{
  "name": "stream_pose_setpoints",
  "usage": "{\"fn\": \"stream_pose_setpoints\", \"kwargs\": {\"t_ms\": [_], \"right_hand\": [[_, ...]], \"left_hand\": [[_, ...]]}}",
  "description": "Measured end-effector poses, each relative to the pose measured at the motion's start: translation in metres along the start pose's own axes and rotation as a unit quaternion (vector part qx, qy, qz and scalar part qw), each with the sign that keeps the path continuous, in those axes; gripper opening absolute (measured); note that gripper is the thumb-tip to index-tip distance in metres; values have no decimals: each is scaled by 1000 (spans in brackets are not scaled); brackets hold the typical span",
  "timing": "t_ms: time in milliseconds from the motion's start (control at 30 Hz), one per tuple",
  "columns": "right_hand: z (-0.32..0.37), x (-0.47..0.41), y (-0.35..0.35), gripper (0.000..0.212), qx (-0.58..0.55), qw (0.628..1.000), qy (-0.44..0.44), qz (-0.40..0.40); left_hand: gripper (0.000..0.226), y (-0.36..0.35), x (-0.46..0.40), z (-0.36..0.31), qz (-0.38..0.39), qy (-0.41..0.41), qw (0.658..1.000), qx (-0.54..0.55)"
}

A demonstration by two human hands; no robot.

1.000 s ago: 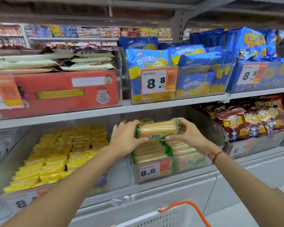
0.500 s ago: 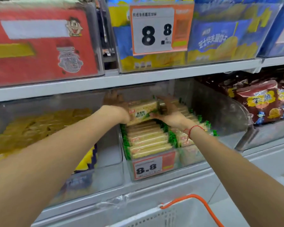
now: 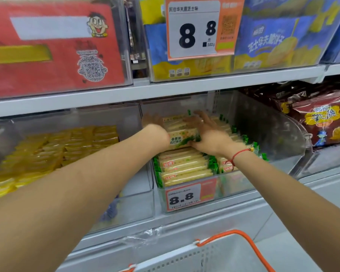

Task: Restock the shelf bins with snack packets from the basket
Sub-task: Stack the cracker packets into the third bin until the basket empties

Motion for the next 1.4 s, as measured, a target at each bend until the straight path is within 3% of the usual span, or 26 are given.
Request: {"fn": "stream_pose_setpoints", "kwargs": {"t_ms": [67, 167, 333, 467, 600, 767, 900, 1000, 1133, 1233, 1333, 1400], "right_hand": [[4, 0, 9, 70, 90, 996, 26, -10], [9, -3, 8, 68, 126, 992, 31, 0], [3, -5, -4, 73, -80, 997, -16, 6], [3, -7, -4, 84, -54, 998, -6, 24], [6, -8, -2, 77, 32, 998, 3, 56], [13, -10, -10, 80, 37, 996, -22, 80], [15, -4, -4, 80, 7, 995, -43, 92], [18, 6, 3, 79, 2, 994, -61, 95], [28, 34, 25, 67, -1, 994, -81, 70], [44, 67, 49, 41, -40, 997, -71, 17], [64, 108, 68, 4, -91, 993, -61, -31], [73, 135, 70, 8, -114, 990, -69, -38]], "left_hand": [[46, -2, -1, 5, -31, 16, 998, 47], [46, -7, 0, 2, -2, 4, 995, 99], [44, -4, -5, 8, -18, 29, 995, 91], [40, -3, -13, 16, -69, 67, 988, 121], [37, -6, -17, 18, -55, 49, 991, 114], [46, -15, -19, 8, 31, 9, 996, 86], [45, -5, -8, 7, -10, 18, 995, 100], [47, 3, 5, 18, -83, 69, 988, 109], [32, 17, 47, 24, -191, 83, 963, 171], [27, 22, 87, 23, -248, 84, 931, 254], [28, 17, 125, 14, -258, 86, 898, 347], [27, 8, 149, 3, -236, 87, 885, 392]]}}
Point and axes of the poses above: each hand's wrist, its own x-axis away from the middle knuckle, its own y-axis out of the back of the hand, z = x × y, the point moved 5 cm from there along -x, towards the middle knuckle, and after that the axes turned 1 degree about y, right-handed, at the moved point
